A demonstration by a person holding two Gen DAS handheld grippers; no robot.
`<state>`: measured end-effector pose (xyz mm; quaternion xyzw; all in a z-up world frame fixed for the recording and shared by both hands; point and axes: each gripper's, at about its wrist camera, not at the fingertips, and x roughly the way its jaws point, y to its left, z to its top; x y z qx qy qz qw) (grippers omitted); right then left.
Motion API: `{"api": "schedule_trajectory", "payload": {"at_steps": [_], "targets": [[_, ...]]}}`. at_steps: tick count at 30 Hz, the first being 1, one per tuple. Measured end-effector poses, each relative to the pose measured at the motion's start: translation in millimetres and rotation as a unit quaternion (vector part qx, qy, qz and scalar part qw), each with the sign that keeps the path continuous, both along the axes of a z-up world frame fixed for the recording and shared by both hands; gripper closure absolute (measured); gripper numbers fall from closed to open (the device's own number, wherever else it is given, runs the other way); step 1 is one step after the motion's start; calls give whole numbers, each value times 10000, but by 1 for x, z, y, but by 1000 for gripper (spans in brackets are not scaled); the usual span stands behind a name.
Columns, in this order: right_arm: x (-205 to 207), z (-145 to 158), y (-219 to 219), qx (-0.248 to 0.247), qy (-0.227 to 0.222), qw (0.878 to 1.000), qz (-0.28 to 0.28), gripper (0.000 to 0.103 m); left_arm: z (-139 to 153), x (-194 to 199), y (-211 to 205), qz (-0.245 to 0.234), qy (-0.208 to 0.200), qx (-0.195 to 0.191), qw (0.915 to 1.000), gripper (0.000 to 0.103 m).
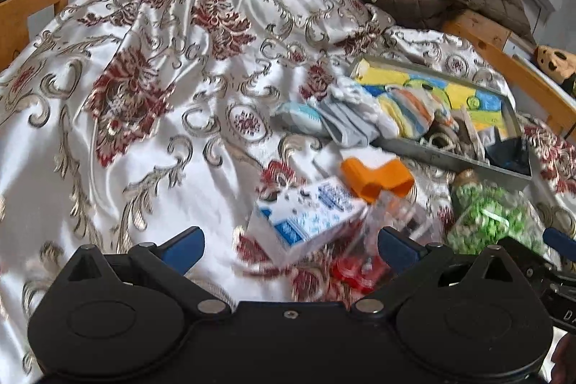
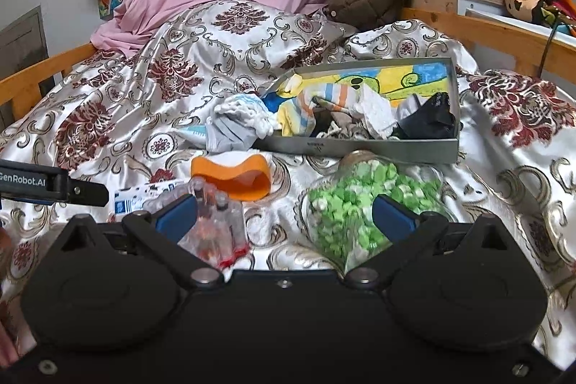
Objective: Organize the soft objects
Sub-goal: 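Grasp the orange band with the right gripper while the left grasps the white tissue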
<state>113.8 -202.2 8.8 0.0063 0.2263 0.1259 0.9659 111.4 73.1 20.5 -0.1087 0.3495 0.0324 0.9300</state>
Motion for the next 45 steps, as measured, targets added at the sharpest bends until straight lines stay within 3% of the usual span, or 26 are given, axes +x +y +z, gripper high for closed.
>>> {"api": "schedule_trajectory", "payload": {"at_steps": [12,20,28,36,40,45], "targets": [[34,-7,22,-178,53,9995,261,1,-8,67,10,-370,-183,-531,9977,1],[65,-8,36,-304,205,9987,357,1,-22,111,19,-737,-49,-933,9929,1],[120,2,55,-732,675,9927,677,1,-31,149,39,-951,88,-1445,9849,2],[177,0,70,-782,1241,9858,819,1,-46,179,38,-1340,375,-1756,9746,7],[197,-6,79,-809,1416,9831,829,8,-56,189,36,-1432,556,-1901,9697,10],[213,-19,86,-779,1703,9791,797,21,-66,195,36,-1507,787,-2224,9600,20]]}}
